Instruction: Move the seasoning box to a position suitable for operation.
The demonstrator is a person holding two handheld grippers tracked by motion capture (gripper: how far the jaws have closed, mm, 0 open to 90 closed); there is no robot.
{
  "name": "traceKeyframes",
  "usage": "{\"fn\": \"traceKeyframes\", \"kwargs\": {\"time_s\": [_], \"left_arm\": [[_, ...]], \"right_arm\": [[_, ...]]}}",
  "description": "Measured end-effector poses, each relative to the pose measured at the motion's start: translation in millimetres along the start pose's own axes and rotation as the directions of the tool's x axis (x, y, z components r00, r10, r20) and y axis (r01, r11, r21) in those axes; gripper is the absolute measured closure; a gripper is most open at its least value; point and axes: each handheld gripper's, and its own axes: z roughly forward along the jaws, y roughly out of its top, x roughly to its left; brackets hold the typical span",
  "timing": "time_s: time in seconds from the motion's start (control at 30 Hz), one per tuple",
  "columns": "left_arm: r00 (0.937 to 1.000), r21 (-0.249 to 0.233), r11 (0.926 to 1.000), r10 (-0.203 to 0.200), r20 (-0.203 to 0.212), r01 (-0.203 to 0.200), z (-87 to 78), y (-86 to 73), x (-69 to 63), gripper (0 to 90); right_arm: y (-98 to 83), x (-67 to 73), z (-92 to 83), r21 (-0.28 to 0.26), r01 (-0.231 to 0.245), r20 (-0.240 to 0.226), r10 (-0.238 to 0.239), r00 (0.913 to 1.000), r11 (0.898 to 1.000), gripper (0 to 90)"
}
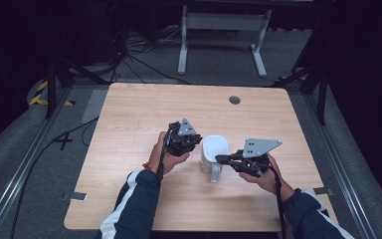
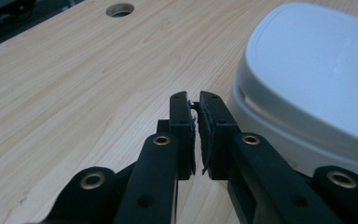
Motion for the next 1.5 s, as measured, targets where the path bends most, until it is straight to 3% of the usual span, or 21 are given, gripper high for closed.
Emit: {"fn": "traceKeyframes", "kwargs": {"time_s": [0.1, 0.43, 0.6, 0.83, 0.97, 1.27, 1.4, 1.5], "left_arm": [[0.9996, -0.005, 0.9996, 0.029, -0.002, -0.029, -0.1, 6.1, -4.9, 82.5], [0.999, -0.027, 0.9987, 0.044, 0.009, -0.043, -7.9, 12.9, -7.1, 84.4], [0.9973, -0.039, 0.9967, 0.072, 0.018, -0.071, -11.5, 17.2, -13.3, 84.4], [0.9974, -0.035, 0.9972, 0.067, 0.025, -0.066, -13.4, 20.2, -16.1, 84.2], [0.9931, -0.034, 0.9928, 0.115, 0.02, -0.114, -18.1, 26.0, -20.5, 84.5], [0.9937, -0.079, 0.9911, 0.109, 0.026, -0.107, -25.6, 28.0, -28.7, 85.7], [0.9904, -0.077, 0.9882, 0.135, 0.03, -0.133, -27.8, 30.2, -32.2, 85.5], [0.9913, -0.08, 0.989, 0.127, 0.034, -0.124, -29.1, 30.4, -34.0, 85.6]], "right_arm": [[-0.6, -0.4, -0.1, -0.004, -0.006, -0.002, 0.006, 1.0, 1.0, 89.9], [-0.4, 2.2, 0.2, 0.008, 0.004, -0.011, -0.004, 0.9999, 1.0, 89.9], [-0.6, 3.2, 0.9, 0.017, 0.007, -0.02, -0.006, 0.9998, 1.0, 89.9], [-1.5, 3.3, 0.6, 0.027, 0.009, -0.032, -0.008, 0.9995, 1.0, 89.9], [-2.5, 4.6, 0.4, 0.039, 0.019, -0.03, -0.018, 0.9994, 0.999, 89.9], [-3.8, 6.7, 1.4, 0.056, 0.03, -0.032, -0.028, 0.9991, 0.998, 89.9], [-5.3, 6.2, 1.1, 0.061, 0.032, -0.034, -0.03, 0.999, 0.998, 89.9], [-5.8, 6.3, 0.1, 0.061, 0.031, -0.032, -0.03, 0.9991, 0.998, 89.9]]}}
